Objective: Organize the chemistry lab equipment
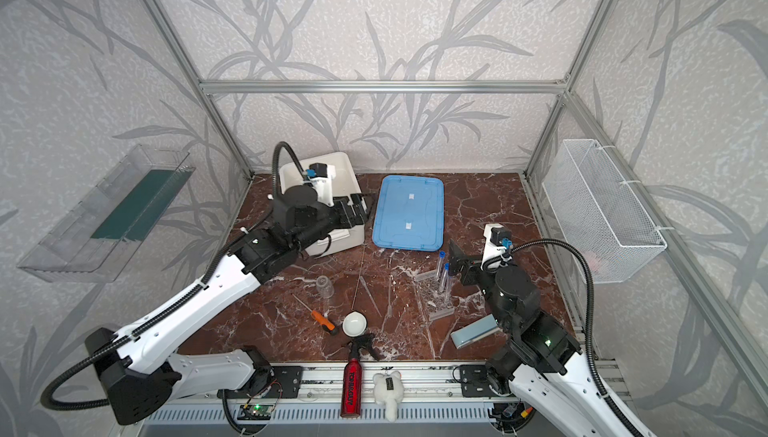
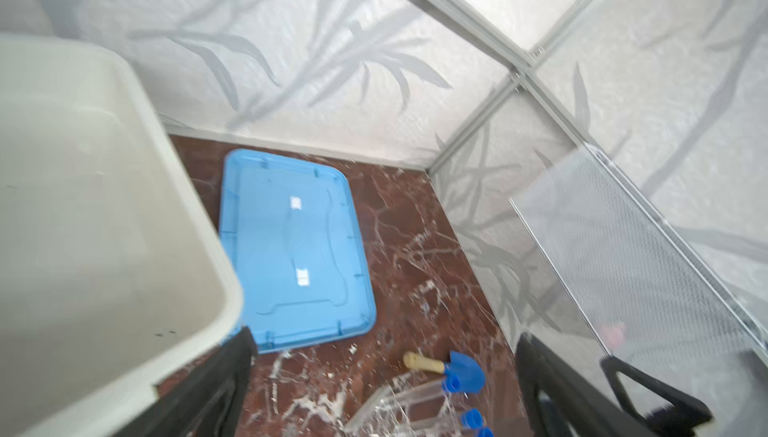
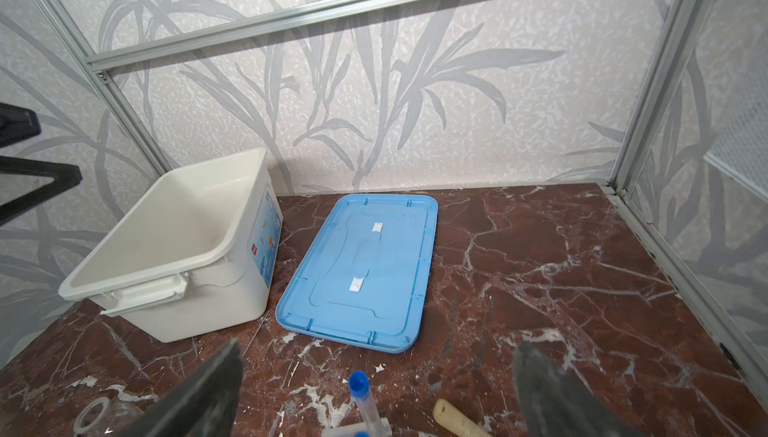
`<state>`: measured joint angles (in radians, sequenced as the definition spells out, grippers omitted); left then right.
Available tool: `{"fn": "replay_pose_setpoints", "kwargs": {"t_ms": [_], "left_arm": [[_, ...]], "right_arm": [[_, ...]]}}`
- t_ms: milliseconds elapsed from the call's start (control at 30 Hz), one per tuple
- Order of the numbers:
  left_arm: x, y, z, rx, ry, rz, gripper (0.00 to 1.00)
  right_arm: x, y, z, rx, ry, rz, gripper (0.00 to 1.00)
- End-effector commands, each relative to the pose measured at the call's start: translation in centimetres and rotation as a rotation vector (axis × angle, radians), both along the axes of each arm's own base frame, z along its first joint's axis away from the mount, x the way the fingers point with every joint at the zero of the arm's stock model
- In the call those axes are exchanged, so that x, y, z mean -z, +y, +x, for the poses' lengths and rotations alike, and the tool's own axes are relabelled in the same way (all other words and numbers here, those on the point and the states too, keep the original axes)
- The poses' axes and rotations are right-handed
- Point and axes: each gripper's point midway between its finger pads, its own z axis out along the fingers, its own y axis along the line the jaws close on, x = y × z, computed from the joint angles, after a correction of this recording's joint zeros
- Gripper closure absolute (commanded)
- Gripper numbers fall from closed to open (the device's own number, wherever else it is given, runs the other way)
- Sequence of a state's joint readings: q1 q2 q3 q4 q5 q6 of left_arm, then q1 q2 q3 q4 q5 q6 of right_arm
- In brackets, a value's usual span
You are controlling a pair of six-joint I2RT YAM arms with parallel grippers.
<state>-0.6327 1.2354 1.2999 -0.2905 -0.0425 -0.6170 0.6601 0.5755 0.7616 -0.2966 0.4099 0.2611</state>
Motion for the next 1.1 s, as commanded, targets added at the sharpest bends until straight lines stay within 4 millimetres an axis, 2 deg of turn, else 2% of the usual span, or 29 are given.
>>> {"fn": "replay_pose_setpoints", "kwargs": {"t_ms": [0,100,233,333,400,567,667,767,900,1067], "left_arm": [[3.2,5.9,0.3,-0.137,0.147,0.209,0.01],[4.3,11.6,2.0,-0.32,0.203,0.327,0.01],[8.3,17.5,3.8,-0.473,0.356,0.384,0.07],[10.7,20.4,5.1,-0.573,0.401,0.408,0.15],[12.1,21.6,6.1,-0.614,0.43,0.403,0.19],[15.2,24.1,8.3,-0.739,0.518,0.498,0.27],[17.6,25.0,9.0,-0.794,0.626,0.5,0.31],[18.7,24.7,9.6,-0.785,0.666,0.511,0.35],[19.8,24.0,10.2,-0.783,0.669,0.445,0.57],[21.1,24.0,9.1,-0.817,0.716,0.396,0.68]], "right_arm": [[-1.7,3.4,1.2,-0.13,0.023,-0.066,0.01],[-2.6,7.1,2.5,-0.248,0.064,-0.065,0.01],[-2.6,10.8,3.8,-0.366,0.126,-0.028,0.01],[-1.6,12.3,4.5,-0.4,0.169,-0.017,0.01],[-0.7,12.9,4.8,-0.413,0.199,-0.022,0.0],[0.5,13.5,4.7,-0.438,0.227,-0.006,0.0],[1.5,15.8,3.6,-0.581,0.27,-0.049,0.0],[2.8,17.3,3.1,-0.64,0.306,-0.119,0.0],[4.3,18.1,3.3,-0.647,0.316,-0.117,0.0],[5.3,18.3,3.5,-0.643,0.323,-0.122,0.0]]}}
